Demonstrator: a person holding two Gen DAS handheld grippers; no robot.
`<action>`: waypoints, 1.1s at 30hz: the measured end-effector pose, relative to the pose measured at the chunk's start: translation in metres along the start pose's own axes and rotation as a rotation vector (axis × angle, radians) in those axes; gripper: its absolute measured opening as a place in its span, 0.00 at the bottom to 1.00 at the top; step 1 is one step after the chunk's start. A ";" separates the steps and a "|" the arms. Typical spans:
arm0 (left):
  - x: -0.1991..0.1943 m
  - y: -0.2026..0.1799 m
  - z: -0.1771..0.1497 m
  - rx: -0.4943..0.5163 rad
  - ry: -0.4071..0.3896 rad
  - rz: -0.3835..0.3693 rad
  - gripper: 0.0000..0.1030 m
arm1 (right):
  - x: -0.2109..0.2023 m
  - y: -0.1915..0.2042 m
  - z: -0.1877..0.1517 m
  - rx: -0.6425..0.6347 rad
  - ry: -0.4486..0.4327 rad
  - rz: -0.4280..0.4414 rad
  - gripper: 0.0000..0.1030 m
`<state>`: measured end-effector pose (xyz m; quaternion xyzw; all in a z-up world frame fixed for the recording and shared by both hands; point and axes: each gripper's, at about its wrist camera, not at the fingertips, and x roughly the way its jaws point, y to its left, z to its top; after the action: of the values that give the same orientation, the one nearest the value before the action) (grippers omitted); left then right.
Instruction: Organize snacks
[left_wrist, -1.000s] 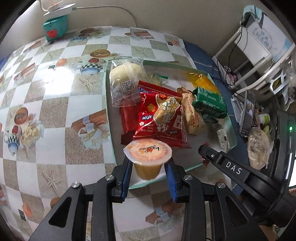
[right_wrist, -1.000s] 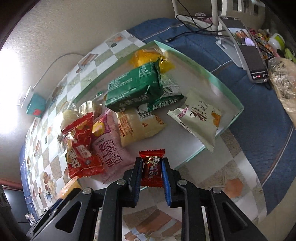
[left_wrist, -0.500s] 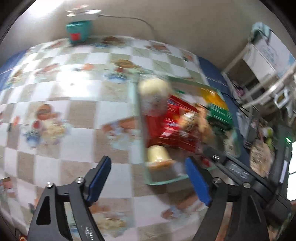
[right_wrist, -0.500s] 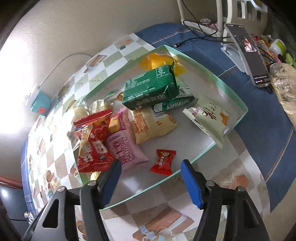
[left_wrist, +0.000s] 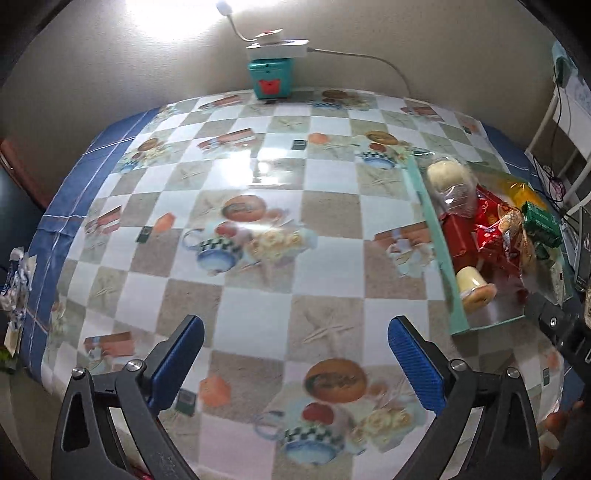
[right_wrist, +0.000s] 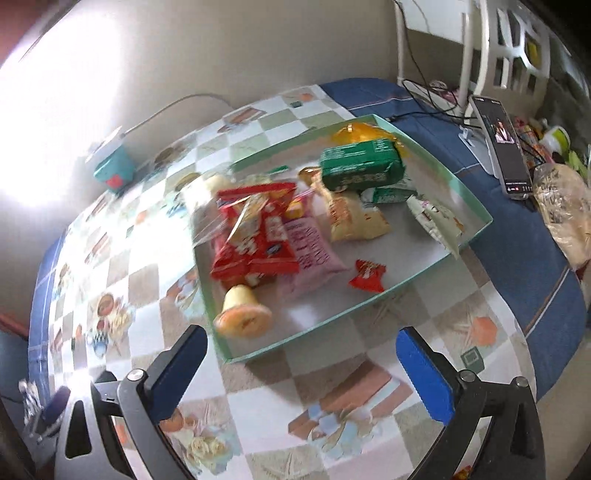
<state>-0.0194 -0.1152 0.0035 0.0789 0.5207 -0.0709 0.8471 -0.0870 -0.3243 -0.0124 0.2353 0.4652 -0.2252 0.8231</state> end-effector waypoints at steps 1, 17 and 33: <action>-0.001 0.002 -0.002 0.002 -0.001 0.003 0.97 | -0.002 0.002 -0.003 -0.010 -0.001 0.001 1.00; -0.010 0.012 -0.007 -0.034 -0.009 0.042 0.97 | -0.012 0.012 -0.024 -0.072 0.006 0.000 1.00; -0.001 0.013 -0.006 -0.050 0.042 0.043 0.97 | -0.006 0.015 -0.024 -0.098 0.022 -0.020 1.00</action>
<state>-0.0223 -0.1010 0.0029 0.0700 0.5383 -0.0380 0.8390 -0.0971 -0.2970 -0.0154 0.1927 0.4868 -0.2078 0.8262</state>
